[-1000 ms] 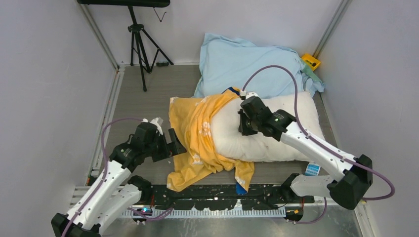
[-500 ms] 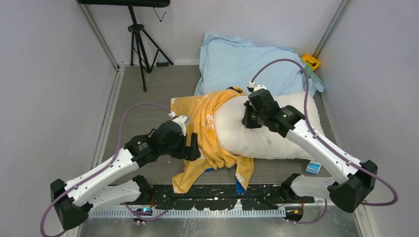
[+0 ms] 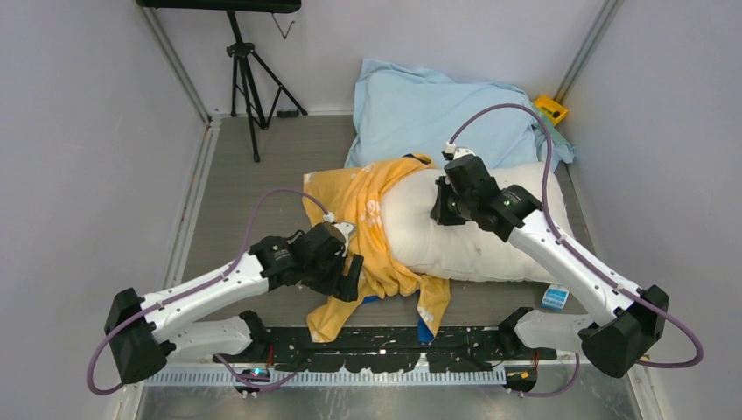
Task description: Remove the pillowcase from the pillow
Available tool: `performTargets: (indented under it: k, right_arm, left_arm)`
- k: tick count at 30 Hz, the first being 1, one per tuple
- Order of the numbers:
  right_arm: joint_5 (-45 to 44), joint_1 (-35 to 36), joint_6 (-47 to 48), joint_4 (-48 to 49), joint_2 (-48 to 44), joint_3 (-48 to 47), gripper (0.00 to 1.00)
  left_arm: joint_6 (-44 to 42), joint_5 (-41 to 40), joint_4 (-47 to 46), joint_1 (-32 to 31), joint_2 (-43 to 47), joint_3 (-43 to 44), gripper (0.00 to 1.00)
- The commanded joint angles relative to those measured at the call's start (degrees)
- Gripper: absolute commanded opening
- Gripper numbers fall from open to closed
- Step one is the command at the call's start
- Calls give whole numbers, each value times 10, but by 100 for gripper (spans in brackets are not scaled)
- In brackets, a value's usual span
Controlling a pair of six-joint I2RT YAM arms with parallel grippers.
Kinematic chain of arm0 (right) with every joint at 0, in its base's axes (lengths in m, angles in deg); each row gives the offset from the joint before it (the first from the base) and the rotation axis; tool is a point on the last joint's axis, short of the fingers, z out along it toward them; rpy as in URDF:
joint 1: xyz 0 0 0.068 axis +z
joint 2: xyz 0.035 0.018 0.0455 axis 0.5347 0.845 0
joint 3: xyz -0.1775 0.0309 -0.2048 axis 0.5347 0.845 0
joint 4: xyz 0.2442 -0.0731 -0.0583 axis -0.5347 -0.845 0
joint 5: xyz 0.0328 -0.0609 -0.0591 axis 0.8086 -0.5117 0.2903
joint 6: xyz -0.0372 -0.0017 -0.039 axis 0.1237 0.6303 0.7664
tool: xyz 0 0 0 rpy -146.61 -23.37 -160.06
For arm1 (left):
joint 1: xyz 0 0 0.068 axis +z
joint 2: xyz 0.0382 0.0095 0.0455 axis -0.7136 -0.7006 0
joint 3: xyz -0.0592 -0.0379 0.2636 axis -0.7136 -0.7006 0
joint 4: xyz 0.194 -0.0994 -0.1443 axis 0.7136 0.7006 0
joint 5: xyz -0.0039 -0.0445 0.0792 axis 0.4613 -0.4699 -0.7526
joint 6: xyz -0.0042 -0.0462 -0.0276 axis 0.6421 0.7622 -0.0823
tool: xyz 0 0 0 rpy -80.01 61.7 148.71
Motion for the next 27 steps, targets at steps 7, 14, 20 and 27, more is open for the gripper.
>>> performTargets:
  k: [7, 14, 20, 27]
  right_arm:
    - [-49, -65, -13, 52, -34, -19, 0]
    - [-49, -125, -2, 24, -38, -37, 0]
    - [-64, -200, -20, 12, -72, -32, 0]
    - [-196, -217, -57, 26, -155, -3, 0]
  left_arm:
    - [34, -59, 0, -2, 81, -39, 10]
    - [59, -146, 17, -1, 126, -34, 0]
    - [108, -264, 84, 41, 170, -17, 0]
    - [102, -271, 67, 225, 223, -20, 0]
